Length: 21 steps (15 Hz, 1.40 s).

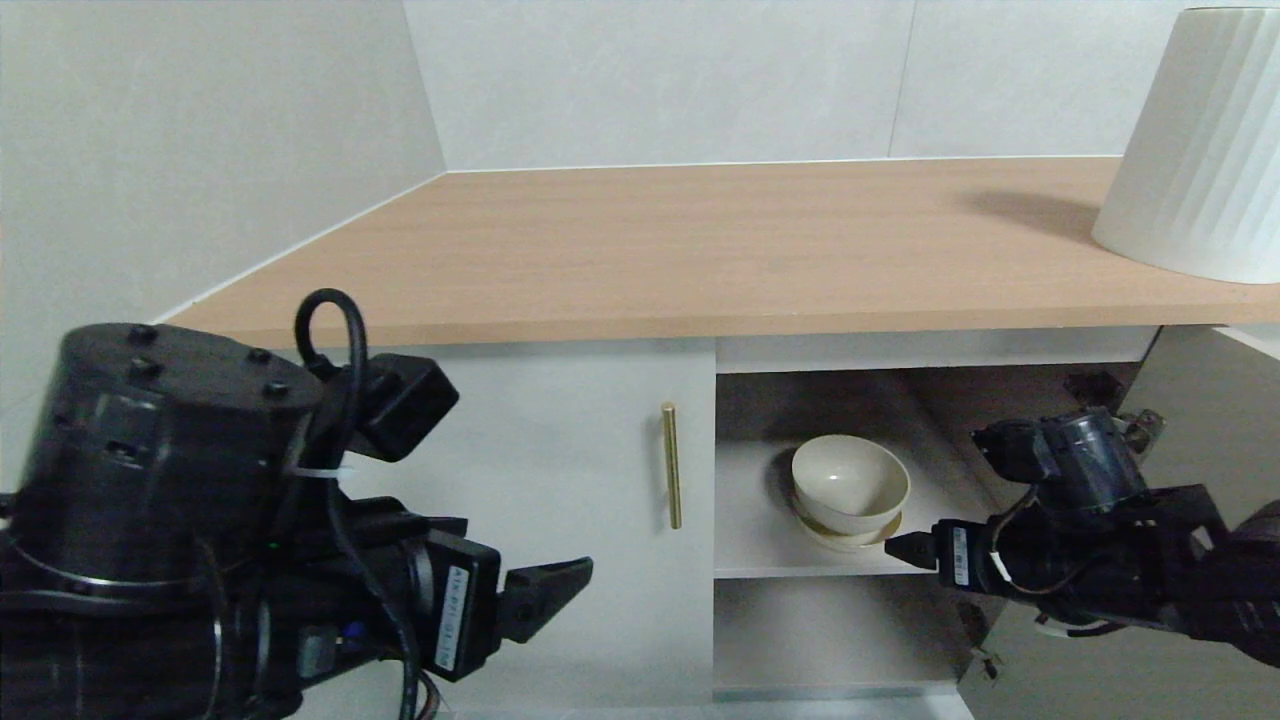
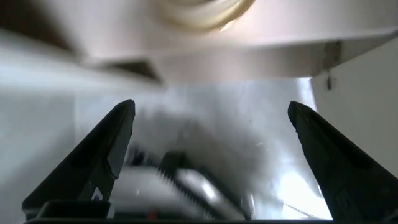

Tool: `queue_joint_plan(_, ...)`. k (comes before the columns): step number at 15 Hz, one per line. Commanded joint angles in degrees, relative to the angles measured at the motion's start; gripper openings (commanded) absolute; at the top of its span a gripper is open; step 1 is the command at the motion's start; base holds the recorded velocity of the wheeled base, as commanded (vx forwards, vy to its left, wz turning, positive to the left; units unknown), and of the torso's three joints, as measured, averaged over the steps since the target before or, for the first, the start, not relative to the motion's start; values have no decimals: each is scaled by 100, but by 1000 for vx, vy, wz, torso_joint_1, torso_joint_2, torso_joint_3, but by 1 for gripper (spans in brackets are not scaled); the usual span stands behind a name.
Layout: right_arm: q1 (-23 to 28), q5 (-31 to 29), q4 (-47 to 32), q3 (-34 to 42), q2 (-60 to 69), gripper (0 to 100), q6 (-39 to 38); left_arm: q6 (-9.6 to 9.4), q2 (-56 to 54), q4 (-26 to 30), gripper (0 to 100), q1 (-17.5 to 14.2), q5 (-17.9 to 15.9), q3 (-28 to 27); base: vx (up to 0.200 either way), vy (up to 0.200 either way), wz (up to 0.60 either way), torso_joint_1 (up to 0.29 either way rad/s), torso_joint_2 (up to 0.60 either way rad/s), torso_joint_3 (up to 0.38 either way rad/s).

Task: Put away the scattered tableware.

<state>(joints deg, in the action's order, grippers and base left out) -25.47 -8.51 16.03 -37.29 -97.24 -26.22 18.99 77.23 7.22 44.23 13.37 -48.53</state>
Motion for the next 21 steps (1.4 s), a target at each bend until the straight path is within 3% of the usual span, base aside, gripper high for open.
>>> queue_joint_plan(1,-442,16,-522,126,1445,100,29,-62,-428,-1,100,-433,-1,133,0,0,0,0,0,0)
queue_joint_plan(5,-679,51,-2078,-534,2025,100,12,-54,-560,-19,100,-600,-1,344,0,0,0,0,0,0)
queue_joint_plan(9,-1092,7,-2139,-428,1805,100,21,-71,-454,-19,100,-635,-1,415,0,0,0,0,0,0)
queue_joint_plan(16,-1136,-2,-2148,-411,1858,100,29,-36,-111,-27,100,-635,95,388,0,0,0,0,0,0)
queue_joint_plan(21,-1136,-2,-2166,-411,1858,100,29,-18,-32,-19,100,-635,104,388,-200,0,0,2,2,-1)
